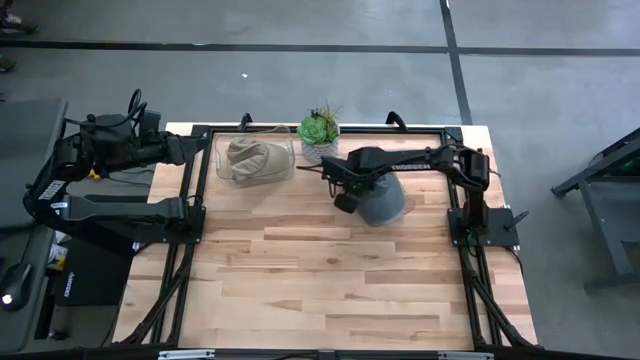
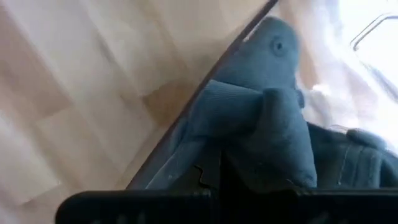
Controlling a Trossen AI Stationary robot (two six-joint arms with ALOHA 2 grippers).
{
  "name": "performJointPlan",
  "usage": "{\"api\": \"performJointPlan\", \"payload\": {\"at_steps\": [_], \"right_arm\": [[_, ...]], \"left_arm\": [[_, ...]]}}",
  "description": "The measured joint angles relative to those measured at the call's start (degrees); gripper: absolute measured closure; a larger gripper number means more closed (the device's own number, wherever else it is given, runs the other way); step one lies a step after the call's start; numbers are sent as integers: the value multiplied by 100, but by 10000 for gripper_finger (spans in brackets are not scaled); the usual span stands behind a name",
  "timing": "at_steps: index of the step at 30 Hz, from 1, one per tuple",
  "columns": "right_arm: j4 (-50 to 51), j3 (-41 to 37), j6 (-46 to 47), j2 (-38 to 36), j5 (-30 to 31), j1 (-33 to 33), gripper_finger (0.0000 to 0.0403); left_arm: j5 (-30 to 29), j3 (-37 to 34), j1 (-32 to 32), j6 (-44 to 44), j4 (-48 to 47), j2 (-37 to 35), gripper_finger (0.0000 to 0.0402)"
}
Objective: Pick & Place hat
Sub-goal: Put the blue cap into the right transparent bin
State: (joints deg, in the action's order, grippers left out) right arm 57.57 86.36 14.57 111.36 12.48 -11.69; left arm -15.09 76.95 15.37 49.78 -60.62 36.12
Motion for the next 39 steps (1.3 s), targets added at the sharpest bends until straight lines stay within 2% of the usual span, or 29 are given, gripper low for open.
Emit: {"api": "performJointPlan", "payload": {"at_steps": [10, 13, 17, 21, 23, 27, 34, 39], "right_arm": [[110, 624, -134, -27, 25, 19, 403], [407, 940, 23, -27, 231, 18, 403], [1093, 1373, 671, -32, 701, -21, 403], [1828, 1459, 1697, -92, 622, -271, 403], [1800, 1234, 1974, -243, 728, -385, 403], [1227, 462, 2172, -890, 532, -625, 403], [-217, -1584, 2687, -2791, 192, -1142, 403], [-1239, -2846, 2964, -3913, -336, -1520, 403]], "left_arm": [[-31, 0, -1, 0, 0, 0, 81], [-33, 0, 0, 7, 2, -1, 81], [-35, 0, 1, 23, 2, -1, 81], [-37, 0, -1, 75, 2, -1, 81], [-37, 0, -1, 107, 2, -1, 81], [16, 0, 0, 108, 1, -1, 81], [44, 0, 0, 111, 2, -1, 81], [59, 0, -1, 151, 2, 0, 81]]}}
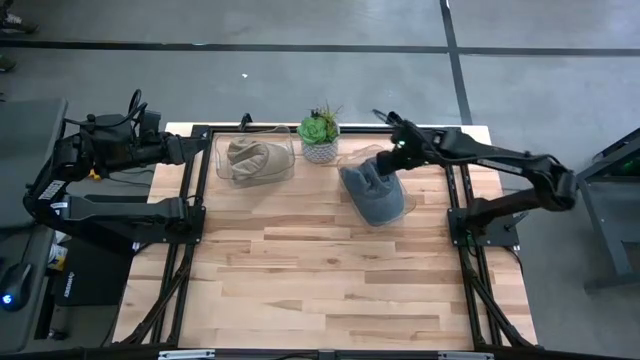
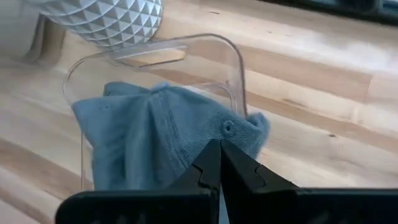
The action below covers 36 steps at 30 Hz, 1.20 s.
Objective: Pick & Place hat
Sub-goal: Put the blue cap into the right transparent bin
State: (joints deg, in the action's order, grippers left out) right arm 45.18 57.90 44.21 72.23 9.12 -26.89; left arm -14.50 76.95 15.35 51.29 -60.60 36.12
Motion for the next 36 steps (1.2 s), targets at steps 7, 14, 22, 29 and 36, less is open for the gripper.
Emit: {"api": "performJointPlan", "payload": {"at_steps": [7, 14, 22, 29, 36], "right_arm": [[-1128, -1008, 203, -394, -266, -167, 403], [-1805, -1177, 216, 25, -362, -121, 403], [-2011, -1172, 58, 800, -597, -123, 403], [-2012, -1172, -70, 627, -611, -121, 403], [-2009, -1172, -207, -59, -609, -121, 403]], "left_arm": [[0, 0, 0, 2, 0, 2, 81], [-2, 0, 2, 24, 0, 0, 81], [-2, 0, 0, 24, 0, 0, 81], [-4, 0, 2, 24, 0, 1, 81], [-4, 0, 2, 24, 2, 0, 81]]}}
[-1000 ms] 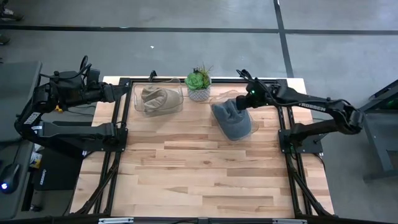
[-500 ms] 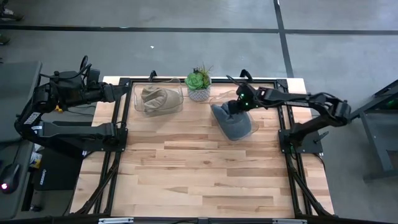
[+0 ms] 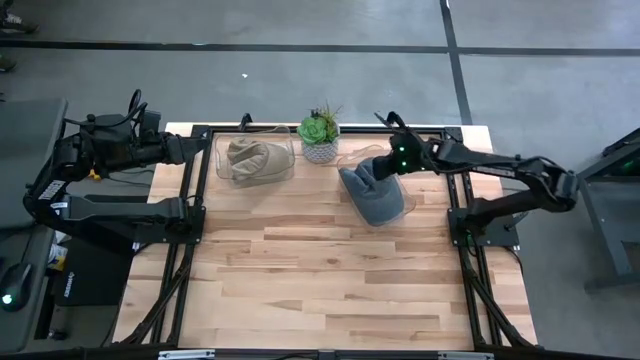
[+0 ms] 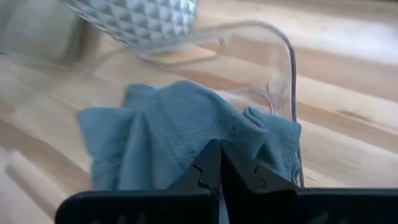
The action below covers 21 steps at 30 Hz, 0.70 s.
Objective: Pick & Place hat
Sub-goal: Put the blue cap into the right transparent bin, then return to Home Position
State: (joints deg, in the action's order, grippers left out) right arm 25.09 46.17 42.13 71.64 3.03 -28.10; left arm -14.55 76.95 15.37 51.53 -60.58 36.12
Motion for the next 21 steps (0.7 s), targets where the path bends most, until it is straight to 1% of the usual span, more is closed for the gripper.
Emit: {"api": "performJointPlan", "payload": {"at_steps": [8, 14, 18, 21], "right_arm": [[23, 0, -168, -912, -52, 28, 403], [26, 0, -363, -1731, -44, 301, 403], [29, 0, -490, -2294, 253, 675, 403], [23, -17, -616, -2663, 784, 1094, 403]], "left_arm": [[-4, 0, -1, 26, 2, 0, 81], [-14, 0, 1, -13, 68, -38, 81], [0, 0, 1, -126, 92, -175, 81], [9, 0, -2, -173, 77, -408, 81]]}}
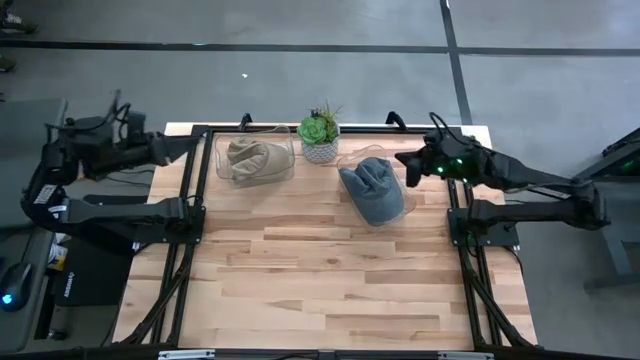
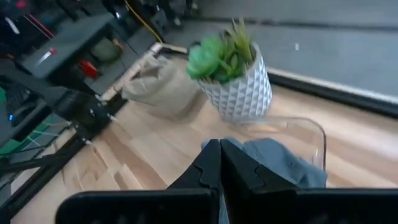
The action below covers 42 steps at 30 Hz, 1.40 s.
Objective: Pick & Place hat
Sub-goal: Return to Home Position
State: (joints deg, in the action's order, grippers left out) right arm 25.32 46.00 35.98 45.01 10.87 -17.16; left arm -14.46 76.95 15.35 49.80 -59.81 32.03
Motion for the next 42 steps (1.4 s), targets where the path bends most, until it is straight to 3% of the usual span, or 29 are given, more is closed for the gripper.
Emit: {"api": "performJointPlan", "payload": {"at_steps": [5, 9, 14, 19, 25, 37, 42], "right_arm": [[-315, -403, -49, -458, 930, 846, 403], [-1478, -1210, -11, -706, 1355, 1446, 403], [-3263, -2067, -160, -761, 2023, 1971, 403], [-4050, -2472, -152, -746, 2432, 2249, 403], [-4520, -2536, -432, -652, 2723, 2531, 403], [-6195, -2531, -1304, 340, 2461, 2633, 403], [-6384, -2531, -1134, 777, 2320, 2629, 403]], "left_arm": [[145, -386, 1, 203, 35, -724, 81], [331, -1127, 2, 573, 154, -1418, 81], [812, -2369, 2, 823, 1205, -2145, 81], [929, -3301, 2, 1132, 1591, -2523, 81], [1270, -4201, 2, 1201, 2769, -2663, 81], [1709, -6406, 2, 1951, 6065, -2658, 81], [1723, -6920, 2, 2218, 6591, -2658, 81]]}}
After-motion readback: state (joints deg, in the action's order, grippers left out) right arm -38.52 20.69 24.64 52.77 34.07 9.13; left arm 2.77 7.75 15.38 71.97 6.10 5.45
